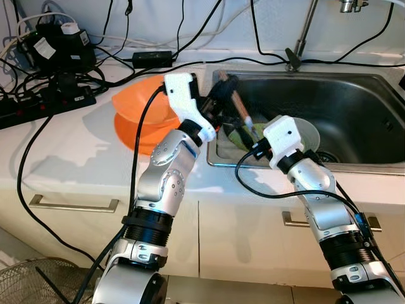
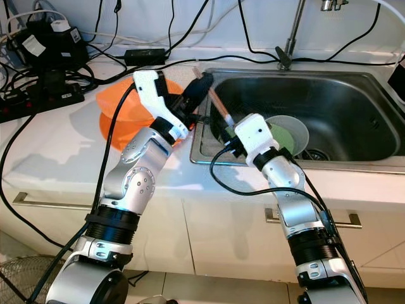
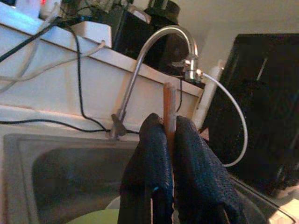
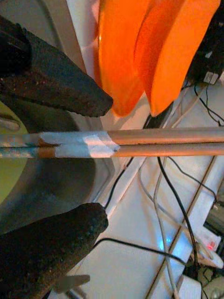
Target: Kitchen organization
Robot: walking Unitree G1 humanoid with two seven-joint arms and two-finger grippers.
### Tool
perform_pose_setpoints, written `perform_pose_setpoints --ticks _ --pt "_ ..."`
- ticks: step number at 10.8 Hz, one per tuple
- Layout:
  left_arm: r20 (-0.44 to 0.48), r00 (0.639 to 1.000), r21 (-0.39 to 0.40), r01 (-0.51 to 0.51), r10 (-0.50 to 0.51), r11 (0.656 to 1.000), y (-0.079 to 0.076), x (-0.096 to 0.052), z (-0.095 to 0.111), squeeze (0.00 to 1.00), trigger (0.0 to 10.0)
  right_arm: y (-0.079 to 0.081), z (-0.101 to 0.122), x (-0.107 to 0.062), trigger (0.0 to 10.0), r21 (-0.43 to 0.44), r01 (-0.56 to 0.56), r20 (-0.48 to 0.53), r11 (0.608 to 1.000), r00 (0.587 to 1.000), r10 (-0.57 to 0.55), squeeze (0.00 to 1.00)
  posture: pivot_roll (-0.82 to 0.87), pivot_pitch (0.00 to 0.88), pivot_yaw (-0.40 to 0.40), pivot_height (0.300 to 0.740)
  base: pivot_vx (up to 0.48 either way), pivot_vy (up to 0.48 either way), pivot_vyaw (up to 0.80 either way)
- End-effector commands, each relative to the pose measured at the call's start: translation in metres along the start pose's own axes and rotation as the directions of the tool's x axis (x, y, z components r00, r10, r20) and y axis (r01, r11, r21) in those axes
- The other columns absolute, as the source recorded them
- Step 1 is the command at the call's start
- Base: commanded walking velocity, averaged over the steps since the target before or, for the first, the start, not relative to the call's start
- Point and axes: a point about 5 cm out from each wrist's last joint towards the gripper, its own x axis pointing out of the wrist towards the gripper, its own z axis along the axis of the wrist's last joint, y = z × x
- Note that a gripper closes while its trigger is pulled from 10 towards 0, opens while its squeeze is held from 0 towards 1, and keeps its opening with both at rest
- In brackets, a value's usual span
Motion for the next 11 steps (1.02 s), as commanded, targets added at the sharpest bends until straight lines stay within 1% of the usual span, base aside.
perform_pose_setpoints --ticks 1,2,3,4,8,11 --pt "-0.006 1.0 -0.004 0.019 -0.019 1.0 -0.004 -0.0015 -0.0013 0.0 10.0 -0.0065 0.0046 0.004 10.0 -0.019 0.03 0.014 0.999 0.999 -0.03 0.0 0.03 0.0 0.064 0.74 0.0 0.0 0.0" --pt "-0.009 1.0 -0.005 0.029 -0.029 1.0 -0.005 -0.0019 -0.0008 0.0 10.0 -0.0076 0.0032 0.0048 10.0 -0.028 0.044 0.006 0.999 0.999 -0.044 0.0 0.03 0.0 0.064 0.74 0.0 0.0 0.0" --pt "-0.013 0.999 -0.004 0.034 -0.034 0.999 -0.0053 -0.0023 -0.0009 0.0 10.0 -0.0077 0.0044 0.0068 4.1 -0.031 0.057 0.01 0.998 0.998 -0.057 0.0 0.03 0.0 0.064 0.74 0.0 0.0 0.0" --pt "-0.015 0.999 -0.007 0.034 -0.034 0.999 -0.0057 -0.0028 -0.0014 0.0 10.0 -0.0075 0.0056 0.0072 0.0 -0.026 0.061 0.018 0.998 0.998 -0.06 0.0 0.03 0.0 0.065 0.74 0.0 0.0 0.0" --pt "-0.021 0.999 -0.014 0.031 -0.031 0.999 -0.0062 -0.0036 -0.0032 0.0 10.0 -0.0052 0.0046 0.0059 0.0 -0.028 0.055 0.017 0.998 0.998 -0.054 0.0 0.02 0.0 0.063 0.74 0.0 0.0 0.0" --pt "-0.023 1.0 -0.012 0.017 -0.017 1.0 -0.0041 -0.0031 -0.003 0.0 10.0 -0.0057 0.0061 0.0064 0.0 -0.01 0.059 0.027 0.998 0.998 -0.059 0.0 0.03 0.0 0.063 0.74 0.0 0.0 0.0"
